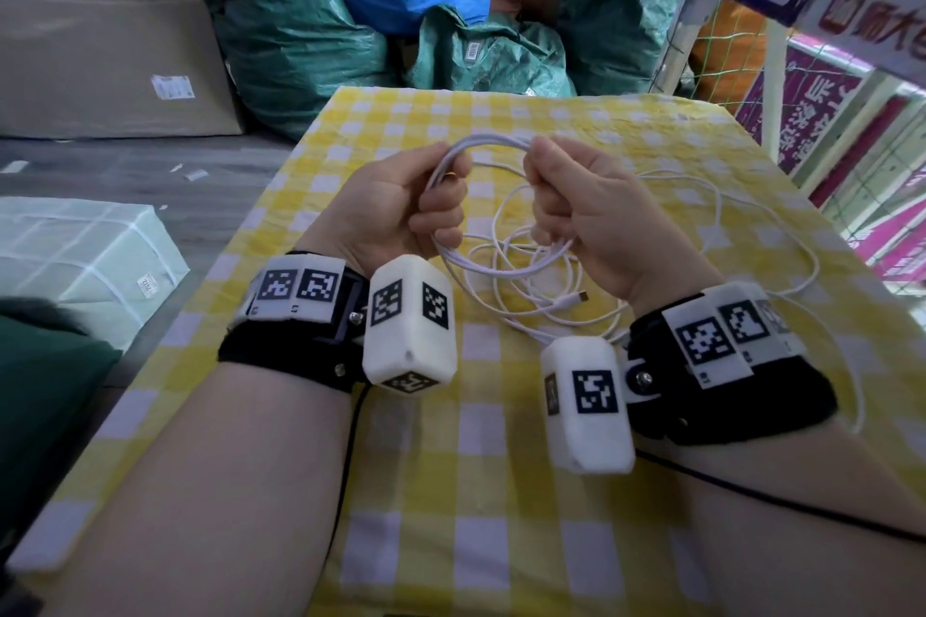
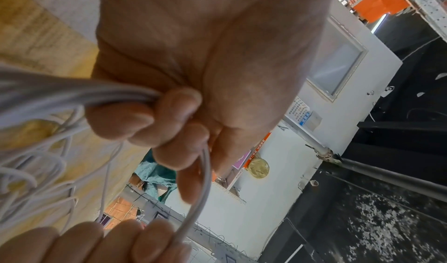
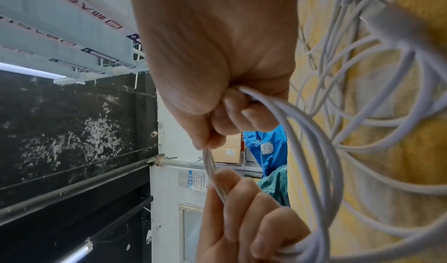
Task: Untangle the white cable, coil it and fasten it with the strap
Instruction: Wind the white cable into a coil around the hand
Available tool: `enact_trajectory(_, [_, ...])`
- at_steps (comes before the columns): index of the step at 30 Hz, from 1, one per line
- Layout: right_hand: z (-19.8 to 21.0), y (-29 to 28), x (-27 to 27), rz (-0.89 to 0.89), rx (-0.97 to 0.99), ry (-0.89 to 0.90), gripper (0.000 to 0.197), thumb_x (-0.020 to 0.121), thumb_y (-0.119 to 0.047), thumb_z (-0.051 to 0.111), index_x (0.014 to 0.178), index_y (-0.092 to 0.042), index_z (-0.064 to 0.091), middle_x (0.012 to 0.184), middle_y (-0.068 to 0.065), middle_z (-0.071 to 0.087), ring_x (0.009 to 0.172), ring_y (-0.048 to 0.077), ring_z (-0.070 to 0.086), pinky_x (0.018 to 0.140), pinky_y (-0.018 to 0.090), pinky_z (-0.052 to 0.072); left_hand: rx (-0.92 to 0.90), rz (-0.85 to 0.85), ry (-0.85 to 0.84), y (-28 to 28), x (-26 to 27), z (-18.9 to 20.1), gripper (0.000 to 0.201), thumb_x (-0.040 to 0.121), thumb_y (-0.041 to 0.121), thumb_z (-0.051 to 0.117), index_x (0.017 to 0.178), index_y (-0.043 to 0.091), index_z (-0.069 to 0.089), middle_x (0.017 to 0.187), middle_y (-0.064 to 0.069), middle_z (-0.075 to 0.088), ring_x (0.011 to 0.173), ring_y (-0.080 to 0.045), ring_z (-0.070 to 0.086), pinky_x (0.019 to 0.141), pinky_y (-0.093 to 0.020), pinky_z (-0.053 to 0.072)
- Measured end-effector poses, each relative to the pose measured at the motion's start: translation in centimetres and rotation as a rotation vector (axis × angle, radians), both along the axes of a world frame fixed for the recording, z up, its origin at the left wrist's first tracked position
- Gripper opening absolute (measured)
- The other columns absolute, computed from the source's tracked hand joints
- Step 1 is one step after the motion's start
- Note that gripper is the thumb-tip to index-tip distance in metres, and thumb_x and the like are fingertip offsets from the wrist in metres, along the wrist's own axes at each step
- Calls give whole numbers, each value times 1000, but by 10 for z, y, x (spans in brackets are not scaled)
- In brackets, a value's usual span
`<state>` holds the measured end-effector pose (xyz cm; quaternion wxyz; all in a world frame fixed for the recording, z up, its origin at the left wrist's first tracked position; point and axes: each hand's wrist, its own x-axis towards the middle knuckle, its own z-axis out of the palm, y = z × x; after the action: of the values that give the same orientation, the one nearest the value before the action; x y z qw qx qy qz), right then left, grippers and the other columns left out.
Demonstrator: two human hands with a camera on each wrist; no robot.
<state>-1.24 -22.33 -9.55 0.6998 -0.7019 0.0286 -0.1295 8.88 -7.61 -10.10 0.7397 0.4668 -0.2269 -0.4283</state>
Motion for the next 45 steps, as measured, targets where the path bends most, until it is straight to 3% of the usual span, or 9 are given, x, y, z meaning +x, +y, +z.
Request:
enact_trajectory(3, [-1, 1, 0, 6, -74, 36, 31, 101, -22, 41, 71, -14, 45, 45, -10, 29, 39, 6, 23, 42, 20, 28, 78, -41, -34, -1, -1, 0, 38, 98, 33, 29, 78, 13, 54, 42, 8, 28, 31, -3, 23, 39, -17, 27])
enact_trajectory(8, [-2, 3, 0, 54, -156, 93, 32, 101, -23, 40, 71, -14, 45, 45, -10, 30, 41, 8, 21, 45, 26, 19, 154, -18, -134, -3, -1, -2, 39, 98, 32, 32, 74, 11, 55, 41, 9, 27, 31, -3, 21, 41, -19, 20])
enact_trajectory(11, [-2, 3, -1, 65, -181, 122, 32, 101, -25, 41, 71, -14, 46, 46, -9, 30, 40, 7, 22, 43, 24, 20, 191, -1, -161, -3, -1, -2, 38, 98, 27, 32, 72, 10, 54, 42, 9, 27, 32, -4, 20, 43, -21, 17])
enact_trajectory(16, [-3, 5, -1, 58, -163, 127, 33, 101, -28, 40, 72, -15, 48, 48, -8, 30, 42, 7, 25, 45, 22, 27, 162, 10, -179, -6, -7, -1, 41, 100, 32, 31, 68, 12, 46, 39, 11, 24, 31, -2, 19, 38, -17, 18])
enact_trajectory(23, [-4, 6, 2, 37, -115, 55, 38, 102, -33, 36, 72, -13, 48, 51, -3, 40, 47, 12, 39, 55, 27, 39, -55, 66, 13, -3, 0, 2, 46, 100, 35, 29, 61, 16, 45, 41, 9, 25, 31, -2, 21, 34, -15, 26])
enact_trajectory(26, [-4, 9, 1, 5, -55, 53, 42, 101, -39, 34, 73, -12, 49, 52, -4, 35, 48, 11, 35, 50, 22, 37, -46, 40, 20, -2, 1, 1, 47, 100, 35, 29, 60, 16, 46, 42, 9, 25, 31, -2, 21, 35, -15, 26])
enact_trajectory(30, [-3, 9, 1, -35, -7, 35, 41, 102, -35, 33, 71, -13, 46, 47, -7, 29, 45, 11, 26, 49, 27, 30, 22, 6, -13, -1, -1, 0, 41, 98, 34, 30, 64, 16, 43, 43, 9, 25, 32, -3, 22, 37, -16, 25])
enact_trajectory(39, [-7, 7, 3, -31, -204, 66, 38, 101, -31, 40, 67, -16, 45, 44, -10, 29, 41, 9, 23, 48, 30, 24, 180, -20, -133, -5, -4, -1, 43, 99, 36, 30, 66, 15, 47, 39, 9, 25, 30, -4, 20, 40, -19, 20])
enact_trajectory(45, [-6, 9, 3, -18, -184, 47, 38, 101, -32, 40, 67, -15, 47, 44, -10, 32, 42, 9, 27, 50, 29, 27, 98, 23, -153, -6, -5, -1, 49, 99, 38, 32, 58, 17, 46, 42, 9, 23, 33, -4, 19, 38, -19, 19])
